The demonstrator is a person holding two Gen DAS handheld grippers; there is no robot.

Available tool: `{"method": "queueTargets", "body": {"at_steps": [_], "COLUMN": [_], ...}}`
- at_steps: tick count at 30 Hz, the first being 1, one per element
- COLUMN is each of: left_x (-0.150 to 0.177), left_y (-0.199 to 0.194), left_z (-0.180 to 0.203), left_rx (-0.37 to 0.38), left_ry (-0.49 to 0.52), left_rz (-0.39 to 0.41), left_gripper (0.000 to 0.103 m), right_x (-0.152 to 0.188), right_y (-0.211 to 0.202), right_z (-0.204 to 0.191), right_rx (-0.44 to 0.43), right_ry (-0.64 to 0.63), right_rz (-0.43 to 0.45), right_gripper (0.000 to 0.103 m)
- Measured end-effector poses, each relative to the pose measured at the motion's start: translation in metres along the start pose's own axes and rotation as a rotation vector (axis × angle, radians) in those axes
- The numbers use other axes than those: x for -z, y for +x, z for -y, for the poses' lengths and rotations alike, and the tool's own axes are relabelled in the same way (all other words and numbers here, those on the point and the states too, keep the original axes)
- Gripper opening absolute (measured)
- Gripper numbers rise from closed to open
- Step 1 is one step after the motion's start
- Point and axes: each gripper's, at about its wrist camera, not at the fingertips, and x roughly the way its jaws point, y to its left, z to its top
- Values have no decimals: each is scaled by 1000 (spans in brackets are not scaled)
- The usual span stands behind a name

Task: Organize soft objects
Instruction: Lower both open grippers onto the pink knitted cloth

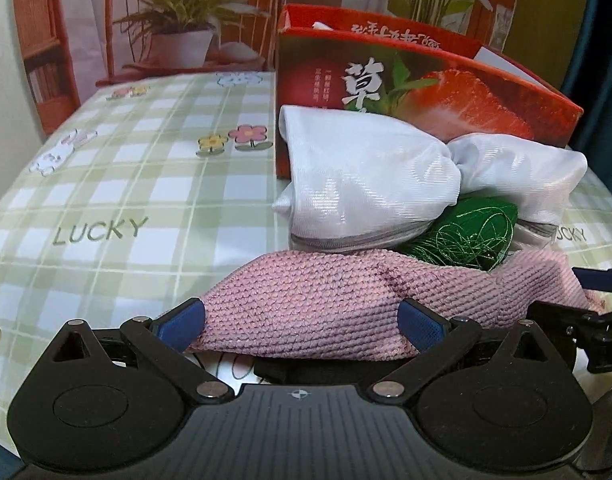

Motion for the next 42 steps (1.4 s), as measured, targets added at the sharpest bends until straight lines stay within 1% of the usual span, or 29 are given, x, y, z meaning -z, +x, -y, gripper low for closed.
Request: {"method": "queueTargets", "body": {"at_steps": [5, 16, 21, 28, 32, 35, 37, 38, 39, 42], "left_x": [2, 4, 3, 0, 1, 0, -1, -1, -2, -2], "left_y": [3, 6, 5, 2, -11, -22, -24, -23, -21, -14], "left_z": [-8, -5, -6, -11, -11, -13, -12, -11, -11, -14], "left_rx": [33, 20, 28, 64, 98, 140, 157, 154, 149, 161], "left_ry": [-48, -43, -35, -51, -52, -62, -67, -66, -64, -80], "left_rz": [-12, 5, 1, -13, 19, 70, 86, 82, 74, 52], "left_gripper": [103, 103, 103, 103, 101, 97, 94, 93, 89, 81], "right_x": [1, 1, 1, 1, 1, 1, 2, 2, 2, 2], "right_y": [1, 0, 0, 0, 0, -1, -1, 0, 0, 0], "right_z": [-2, 0, -1, 0, 1, 0, -1, -1, -1, -1], "right_rx": [8, 5, 6, 6, 3, 0, 1, 2, 2, 3], "right_ry": [-9, 2, 2, -4, -4, -1, -1, -1, -1, -2], "right_rz": [5, 5, 4, 0, 2, 4, 5, 5, 5, 5], "right_gripper": [103, 103, 103, 103, 103, 103, 103, 103, 103, 103]}}
